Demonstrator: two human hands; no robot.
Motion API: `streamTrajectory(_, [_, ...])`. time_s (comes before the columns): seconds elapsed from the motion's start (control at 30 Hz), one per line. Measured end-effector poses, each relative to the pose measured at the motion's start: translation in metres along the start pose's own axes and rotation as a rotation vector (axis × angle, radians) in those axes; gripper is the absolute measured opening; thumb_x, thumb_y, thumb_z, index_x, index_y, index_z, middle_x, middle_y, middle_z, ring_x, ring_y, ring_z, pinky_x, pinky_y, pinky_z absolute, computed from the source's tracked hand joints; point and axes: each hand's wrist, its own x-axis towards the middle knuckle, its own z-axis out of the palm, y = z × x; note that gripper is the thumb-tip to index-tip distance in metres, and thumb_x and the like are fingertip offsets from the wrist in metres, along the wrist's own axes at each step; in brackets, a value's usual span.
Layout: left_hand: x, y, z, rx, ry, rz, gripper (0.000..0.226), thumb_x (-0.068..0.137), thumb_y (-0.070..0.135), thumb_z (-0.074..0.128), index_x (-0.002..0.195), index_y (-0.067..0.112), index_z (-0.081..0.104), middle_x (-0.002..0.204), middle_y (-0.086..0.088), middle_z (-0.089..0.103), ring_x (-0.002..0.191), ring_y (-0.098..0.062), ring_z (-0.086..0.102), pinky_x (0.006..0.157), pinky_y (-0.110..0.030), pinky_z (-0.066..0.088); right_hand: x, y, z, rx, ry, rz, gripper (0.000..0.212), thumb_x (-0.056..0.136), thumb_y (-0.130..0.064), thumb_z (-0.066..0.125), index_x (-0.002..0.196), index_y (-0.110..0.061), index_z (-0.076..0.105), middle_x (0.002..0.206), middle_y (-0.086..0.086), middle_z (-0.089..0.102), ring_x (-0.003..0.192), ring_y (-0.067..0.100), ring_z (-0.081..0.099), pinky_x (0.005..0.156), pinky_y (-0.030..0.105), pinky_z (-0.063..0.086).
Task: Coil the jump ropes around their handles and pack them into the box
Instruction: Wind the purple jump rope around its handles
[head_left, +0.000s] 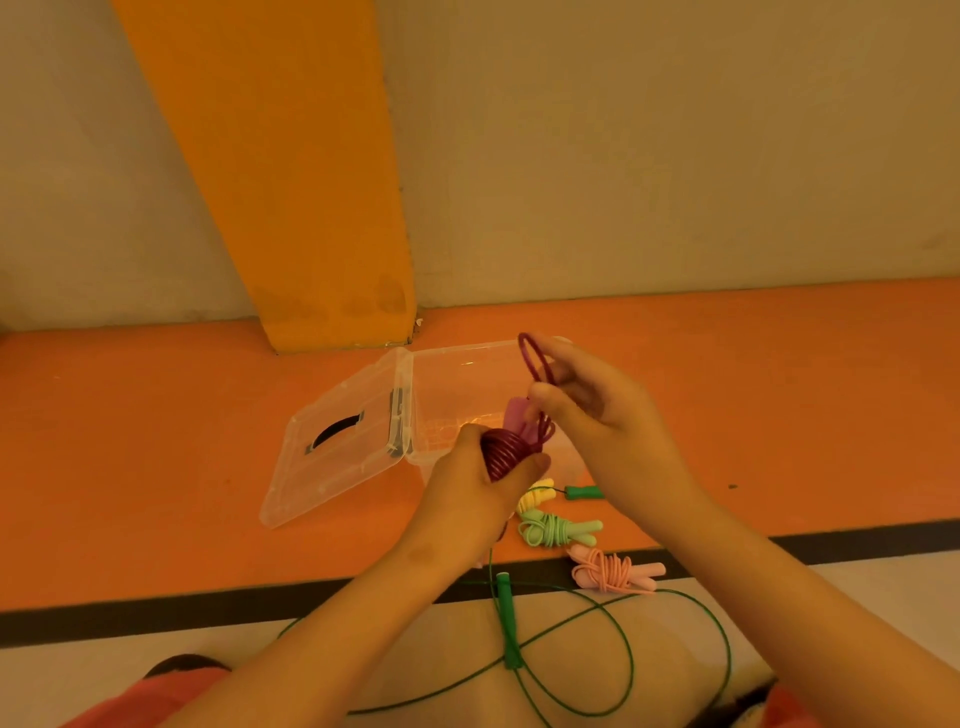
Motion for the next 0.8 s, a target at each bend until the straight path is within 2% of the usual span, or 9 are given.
streamTrajectory(0.1, [0.000,0.001,0.002,-0.009,-0.021,0.001,0.030,0.086,0.037,0.067,0.106,0.022,0.051,0.090,-0.009,0.067,0.079,-0.027,0.067,0.068,-0.042,0.054,-0.001,-0.003,0.004,0.075,0.047,0.009,0.035,0.093,-0.011,0.056,0.116,-0.038,0.053,0.091,-0.005,0.059,0.084,0.005,0.058,0.073,0.015,0.048])
streamTrajectory(0.2, [0.001,0.002,0.003,-0.021,-0.019,0.007,0.027,0.087,0.038,0.066,0.104,0.023,0.051,0.091,-0.008,0.067,0.080,-0.025,0.067,0.071,-0.041,0.055,0.003,-0.004,0.000,0.114,0.101,-0.002,0.030,0.089,-0.014,0.061,0.113,-0.032,0.060,0.089,0.005,0.059,0.078,0.011,0.060,0.074,0.023,0.052])
streamTrajectory(0.3, [0.002,0.003,0.002,-0.041,0.010,0.034,0.026,0.087,0.039,0.065,0.102,0.024,0.052,0.091,-0.008,0.067,0.081,-0.024,0.066,0.076,-0.043,0.055,0.007,-0.005,-0.009,0.093,0.138,0.004,0.026,0.087,-0.011,0.064,0.111,-0.021,0.065,0.076,-0.005,0.062,0.066,0.010,0.062,0.072,0.033,0.057])
streamTrajectory(0.4, [0.003,0.003,0.000,-0.047,0.053,0.046,0.025,0.087,0.040,0.064,0.102,0.024,0.051,0.091,-0.006,0.066,0.081,-0.021,0.066,0.074,-0.036,0.055,0.007,-0.003,-0.015,-0.073,0.150,-0.032,0.022,0.086,-0.008,0.066,0.106,-0.017,0.066,0.076,0.000,0.065,0.065,0.016,0.064,0.067,0.022,0.053])
streamTrajectory(0.53, [0.003,0.004,-0.003,-0.065,0.107,0.075,0.024,0.087,0.038,0.065,0.101,0.026,0.050,0.088,-0.003,0.065,0.074,-0.013,0.064,0.068,-0.026,0.053,0.007,0.005,-0.018,-0.235,0.129,-0.035,0.018,0.084,-0.008,0.068,0.098,-0.021,0.067,0.080,-0.005,0.064,0.065,0.008,0.063,0.063,0.012,0.048])
streamTrajectory(0.67, [0.001,0.006,-0.003,-0.065,0.124,0.123,0.021,0.085,0.039,0.065,0.095,0.034,0.047,0.089,-0.003,0.065,0.078,-0.018,0.065,0.073,-0.032,0.054,0.009,0.014,-0.017,-0.384,0.122,-0.053,0.016,0.083,-0.013,0.071,0.098,-0.018,0.071,0.084,-0.020,0.059,0.074,-0.001,0.059,0.067,0.016,0.048])
streamTrajectory(0.8, [0.000,0.010,-0.005,-0.028,0.129,0.161,0.029,0.085,0.041,0.065,0.105,0.028,0.049,0.088,0.003,0.065,0.078,-0.012,0.064,0.073,-0.029,0.054,0.010,0.009,-0.021,-0.240,0.089,0.012,0.015,0.083,-0.015,0.069,0.087,-0.029,0.068,0.070,-0.026,0.062,0.068,-0.005,0.056,0.060,0.010,0.043])
